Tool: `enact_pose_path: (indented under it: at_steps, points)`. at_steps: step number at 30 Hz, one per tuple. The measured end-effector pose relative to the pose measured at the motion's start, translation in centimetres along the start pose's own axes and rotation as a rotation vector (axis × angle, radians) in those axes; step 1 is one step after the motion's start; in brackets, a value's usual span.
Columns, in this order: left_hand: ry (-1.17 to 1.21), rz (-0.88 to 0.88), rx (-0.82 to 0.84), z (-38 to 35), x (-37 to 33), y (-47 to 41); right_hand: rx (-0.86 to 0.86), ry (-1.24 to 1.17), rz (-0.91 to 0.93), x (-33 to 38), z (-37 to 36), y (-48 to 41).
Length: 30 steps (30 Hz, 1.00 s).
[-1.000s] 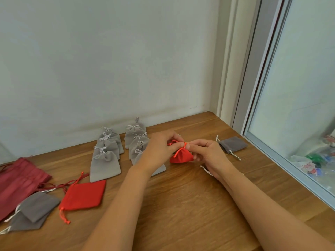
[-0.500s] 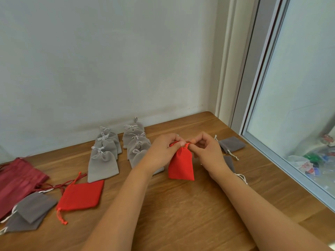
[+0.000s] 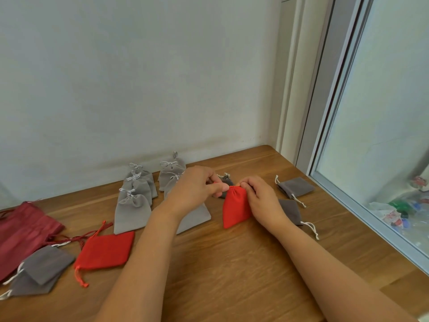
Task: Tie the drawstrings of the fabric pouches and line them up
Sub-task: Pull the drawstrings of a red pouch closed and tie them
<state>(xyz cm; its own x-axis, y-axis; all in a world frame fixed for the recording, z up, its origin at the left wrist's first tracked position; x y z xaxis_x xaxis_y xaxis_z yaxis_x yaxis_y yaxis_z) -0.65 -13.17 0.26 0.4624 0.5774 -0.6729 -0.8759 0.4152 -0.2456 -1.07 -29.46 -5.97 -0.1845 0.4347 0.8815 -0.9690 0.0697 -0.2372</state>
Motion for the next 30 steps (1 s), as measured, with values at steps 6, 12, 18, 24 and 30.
enact_pose_path:
  at_steps: [6, 12, 18, 24, 30]
  points:
    - [0.032, -0.043, 0.165, 0.0, -1.8, 0.4, 0.03, 0.007, 0.028, -0.2, -0.2, 0.3]
    - [0.27, 0.078, 0.078, 0.1, 0.0, 0.5, -0.071, 0.032, 0.052, 0.0, 0.1, 0.3]
    - [0.452, 0.238, -0.095, 0.4, 1.4, 0.4, -0.032, 0.129, 0.173, 0.2, -0.5, 0.5]
    - [0.676, 0.238, -0.318, -0.5, 1.5, 0.2, 0.009, 0.057, 0.127, 0.6, -0.4, 0.8]
    - [0.657, 0.16, -0.429, -0.5, 1.1, 0.2, 0.088, -0.051, 0.004, 0.1, -0.5, 0.7]
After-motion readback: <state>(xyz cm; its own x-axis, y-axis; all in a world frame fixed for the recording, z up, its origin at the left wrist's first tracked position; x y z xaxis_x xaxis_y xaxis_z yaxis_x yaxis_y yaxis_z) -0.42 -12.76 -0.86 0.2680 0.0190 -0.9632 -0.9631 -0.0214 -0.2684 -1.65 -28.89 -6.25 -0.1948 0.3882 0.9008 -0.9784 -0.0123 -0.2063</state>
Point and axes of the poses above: each hand's wrist, its own y-axis away from the middle knuckle, its own z-axis out of the back of the hand, x = y × z, the point moved 4 cm from there along -y, towards the middle knuckle, and after that the axes turned 8 degrees about -z, right-handed, at the moved point
